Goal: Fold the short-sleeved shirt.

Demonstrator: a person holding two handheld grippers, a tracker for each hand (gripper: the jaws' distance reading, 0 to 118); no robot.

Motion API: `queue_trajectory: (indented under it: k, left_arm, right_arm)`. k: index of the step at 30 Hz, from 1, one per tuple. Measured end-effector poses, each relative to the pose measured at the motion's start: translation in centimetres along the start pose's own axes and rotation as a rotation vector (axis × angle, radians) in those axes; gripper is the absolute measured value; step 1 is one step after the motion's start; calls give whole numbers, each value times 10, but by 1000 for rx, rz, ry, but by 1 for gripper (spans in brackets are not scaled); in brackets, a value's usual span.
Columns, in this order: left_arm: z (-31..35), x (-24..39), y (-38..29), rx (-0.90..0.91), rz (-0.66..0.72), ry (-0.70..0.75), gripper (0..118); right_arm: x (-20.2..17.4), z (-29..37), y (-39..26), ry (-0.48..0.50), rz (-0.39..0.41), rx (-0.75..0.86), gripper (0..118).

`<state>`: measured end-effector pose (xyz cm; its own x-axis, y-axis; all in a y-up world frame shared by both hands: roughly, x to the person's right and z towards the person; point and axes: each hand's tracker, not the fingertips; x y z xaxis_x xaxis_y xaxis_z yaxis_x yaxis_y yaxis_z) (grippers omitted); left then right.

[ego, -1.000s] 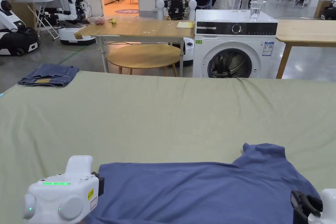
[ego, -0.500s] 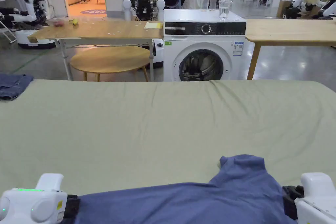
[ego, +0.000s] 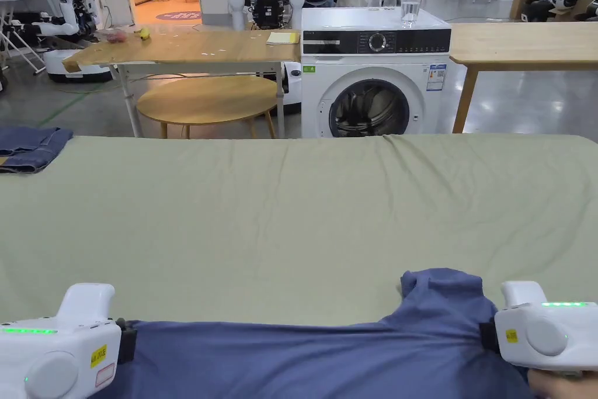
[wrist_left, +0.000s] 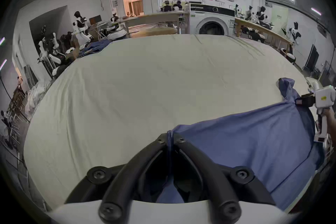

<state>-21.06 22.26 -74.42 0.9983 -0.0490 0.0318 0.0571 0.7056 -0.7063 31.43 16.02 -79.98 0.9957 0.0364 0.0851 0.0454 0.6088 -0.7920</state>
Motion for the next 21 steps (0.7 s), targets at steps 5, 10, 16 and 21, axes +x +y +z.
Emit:
queue_trajectory:
  k: [5,10,16,21]
  left_arm:
    - [17,-2,-4,41,6,3,0]
    - [86,-10,-14,169,13,-26,0]
    - [170,-25,-68,224,-3,-79,0]
    - [161,-42,-149,63,-69,-52,0]
  right_arm:
    - [-4,36,-11,23,13,81,0]
    - [18,144,-27,100,-1,274,0]
    - [34,255,-99,128,38,387,0]
    - [23,257,-195,70,87,300,0]
